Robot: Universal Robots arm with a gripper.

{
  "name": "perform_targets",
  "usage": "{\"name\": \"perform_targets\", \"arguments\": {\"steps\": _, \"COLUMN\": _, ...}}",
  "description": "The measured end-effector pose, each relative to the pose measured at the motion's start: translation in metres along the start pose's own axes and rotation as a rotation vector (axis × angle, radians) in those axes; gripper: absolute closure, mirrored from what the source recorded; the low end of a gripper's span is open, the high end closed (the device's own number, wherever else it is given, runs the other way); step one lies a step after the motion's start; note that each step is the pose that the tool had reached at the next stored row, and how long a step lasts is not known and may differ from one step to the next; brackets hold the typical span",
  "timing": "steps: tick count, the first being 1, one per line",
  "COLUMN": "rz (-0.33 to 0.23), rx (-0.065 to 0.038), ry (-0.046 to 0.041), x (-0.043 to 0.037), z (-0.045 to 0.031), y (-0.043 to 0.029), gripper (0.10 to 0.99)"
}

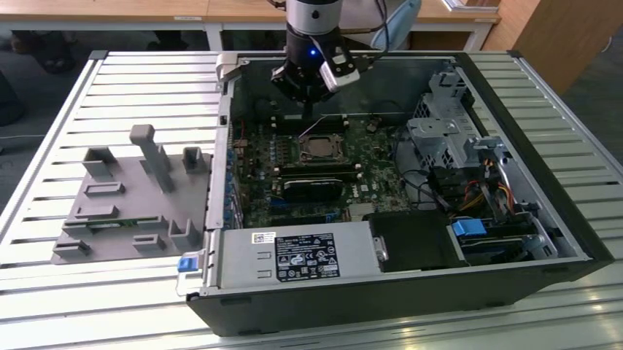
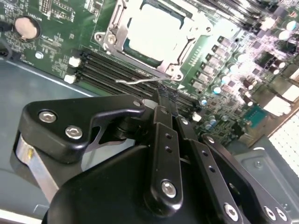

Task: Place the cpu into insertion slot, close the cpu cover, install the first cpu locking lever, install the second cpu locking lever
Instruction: 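Install the first cpu locking lever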

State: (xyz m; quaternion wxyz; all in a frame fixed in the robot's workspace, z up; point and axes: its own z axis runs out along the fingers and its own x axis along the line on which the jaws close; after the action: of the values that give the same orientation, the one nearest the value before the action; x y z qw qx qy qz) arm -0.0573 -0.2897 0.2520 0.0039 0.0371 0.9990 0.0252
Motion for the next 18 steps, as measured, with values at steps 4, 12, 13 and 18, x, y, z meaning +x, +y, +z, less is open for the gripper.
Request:
{"name": "perform_targets", "arguments": {"steps": 4, "rz": -0.002, "rx": -0.041, "ry": 0.0023, "x": 0.0000, "z": 0.0011, "y": 0.0000, "gripper": 0.980}}
{"name": "perform_targets", "arguments": {"steps": 12, "rz": -0.070, "rx": -0.041, "ry": 0.0026, "x": -0.0013, "z": 0.0049, "y": -0.0001, "gripper": 0.980}}
{"name": "perform_targets", "arguments": {"steps": 13, "rz": -0.072, "rx": -0.041, "ry": 0.0029, "x": -0.0021, "z": 0.0053, "y": 0.0000, "gripper": 0.980}}
{"name": "perform_targets", "arguments": {"steps": 18, "rz": -0.073, "rx": -0.041, "ry": 0.0029, "x": -0.0060, "z": 0.0073, "y": 0.0002, "gripper": 0.980}}
